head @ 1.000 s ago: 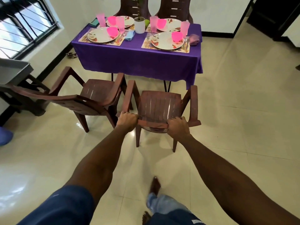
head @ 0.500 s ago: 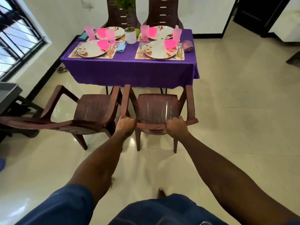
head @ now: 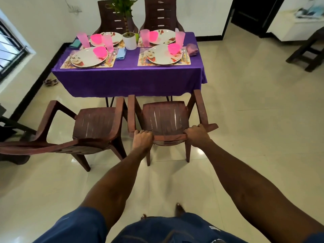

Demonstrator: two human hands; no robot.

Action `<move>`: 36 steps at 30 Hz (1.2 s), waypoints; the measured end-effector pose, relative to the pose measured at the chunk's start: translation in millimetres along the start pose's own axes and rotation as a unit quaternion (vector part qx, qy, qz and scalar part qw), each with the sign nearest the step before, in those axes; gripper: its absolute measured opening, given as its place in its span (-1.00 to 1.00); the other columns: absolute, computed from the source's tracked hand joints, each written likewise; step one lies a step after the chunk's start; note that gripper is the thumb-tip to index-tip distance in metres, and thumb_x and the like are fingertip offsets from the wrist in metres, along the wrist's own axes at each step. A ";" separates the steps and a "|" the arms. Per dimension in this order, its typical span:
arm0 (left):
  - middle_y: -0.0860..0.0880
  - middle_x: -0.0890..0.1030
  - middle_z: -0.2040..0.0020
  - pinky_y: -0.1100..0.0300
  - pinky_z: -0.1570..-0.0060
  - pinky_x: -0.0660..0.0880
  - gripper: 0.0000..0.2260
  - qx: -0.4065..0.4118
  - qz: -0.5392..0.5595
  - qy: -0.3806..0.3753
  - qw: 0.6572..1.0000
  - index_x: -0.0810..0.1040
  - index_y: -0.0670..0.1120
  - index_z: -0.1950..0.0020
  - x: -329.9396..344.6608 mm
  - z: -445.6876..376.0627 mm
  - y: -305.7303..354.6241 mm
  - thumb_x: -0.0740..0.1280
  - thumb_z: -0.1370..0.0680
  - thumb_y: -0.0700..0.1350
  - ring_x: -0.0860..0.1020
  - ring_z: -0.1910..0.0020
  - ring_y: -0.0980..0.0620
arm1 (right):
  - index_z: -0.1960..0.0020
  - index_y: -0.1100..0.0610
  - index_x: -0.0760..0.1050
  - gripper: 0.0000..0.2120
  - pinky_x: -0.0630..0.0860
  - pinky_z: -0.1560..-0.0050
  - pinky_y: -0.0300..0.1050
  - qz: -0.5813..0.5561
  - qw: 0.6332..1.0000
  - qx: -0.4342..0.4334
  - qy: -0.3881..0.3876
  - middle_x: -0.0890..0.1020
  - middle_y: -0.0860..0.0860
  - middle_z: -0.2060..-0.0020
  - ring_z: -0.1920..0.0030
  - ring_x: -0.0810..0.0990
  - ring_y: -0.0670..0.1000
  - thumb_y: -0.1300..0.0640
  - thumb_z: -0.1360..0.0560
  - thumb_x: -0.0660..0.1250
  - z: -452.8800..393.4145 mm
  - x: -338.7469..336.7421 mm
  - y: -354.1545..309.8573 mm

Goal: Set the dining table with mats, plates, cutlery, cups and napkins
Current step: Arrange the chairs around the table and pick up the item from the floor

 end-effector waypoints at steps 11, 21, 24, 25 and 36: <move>0.04 0.64 -0.08 -0.05 -0.27 0.36 -0.85 0.030 -0.006 0.000 1.000 0.56 0.04 -0.16 -2.5 0.7 -21.9 0.30 -0.60 -0.03 0.56 -0.16 -0.01 | -0.19 0.01 0.50 -0.77 0.33 -0.15 0.00 -0.017 0.999 0.035 -0.012 0.63 0.01 -0.08 -0.13 0.54 0.10 0.14 -0.55 0.24 4.9 -7.9 -22.3; 0.04 0.64 0.00 -0.02 -0.27 0.33 -0.90 0.015 0.046 -0.006 0.999 0.57 0.03 -0.08 -10.9 10.5 -31.7 0.29 -0.60 -0.07 0.55 -0.12 -0.01 | -0.14 -0.01 0.51 -0.79 0.35 -0.19 0.04 -0.025 0.997 0.070 -0.024 0.63 -0.01 -0.09 -0.16 0.53 0.10 0.10 -0.52 0.30 3.3 -2.9 -30.9; 0.02 0.62 -0.08 -0.03 -0.31 0.30 -0.88 0.017 0.063 -0.018 0.998 0.55 0.03 -0.11 -11.0 13.1 -32.5 0.32 -0.58 -0.06 0.51 -0.18 -0.02 | -0.17 0.00 0.53 -0.76 0.34 -0.24 0.09 -0.039 0.993 0.107 -0.033 0.62 0.02 -0.10 -0.19 0.51 0.11 0.08 -0.50 0.34 4.3 1.9 -30.3; 0.01 0.61 -0.11 -0.03 -0.32 0.29 -0.85 0.017 0.063 -0.026 0.998 0.54 0.02 -0.14 -10.4 14.7 -32.4 0.33 -0.58 -0.05 0.49 -0.21 -0.03 | -0.19 0.00 0.53 -0.73 0.34 -0.26 0.10 -0.044 0.991 0.119 -0.035 0.62 0.03 -0.11 -0.20 0.50 0.12 0.06 -0.50 0.35 4.7 3.1 -29.7; -0.09 0.21 -0.55 0.02 -0.52 -0.06 -0.39 0.034 0.163 -0.015 0.986 0.18 -0.10 -0.55 -29.5 45.7 -46.8 0.35 -0.56 -0.11 0.07 -0.56 -0.09 | -0.40 0.16 0.30 -0.44 0.29 -0.40 0.09 -0.129 0.987 0.072 0.069 0.46 0.12 -0.30 -0.32 0.39 0.14 -0.07 -0.48 0.25 19.9 -15.1 -86.6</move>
Point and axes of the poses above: each hand's wrist, its own z-axis away from the middle knuckle, its own x-axis out of the palm, y = z × x, the point moved 10 cm from there along -z, towards the middle knuckle
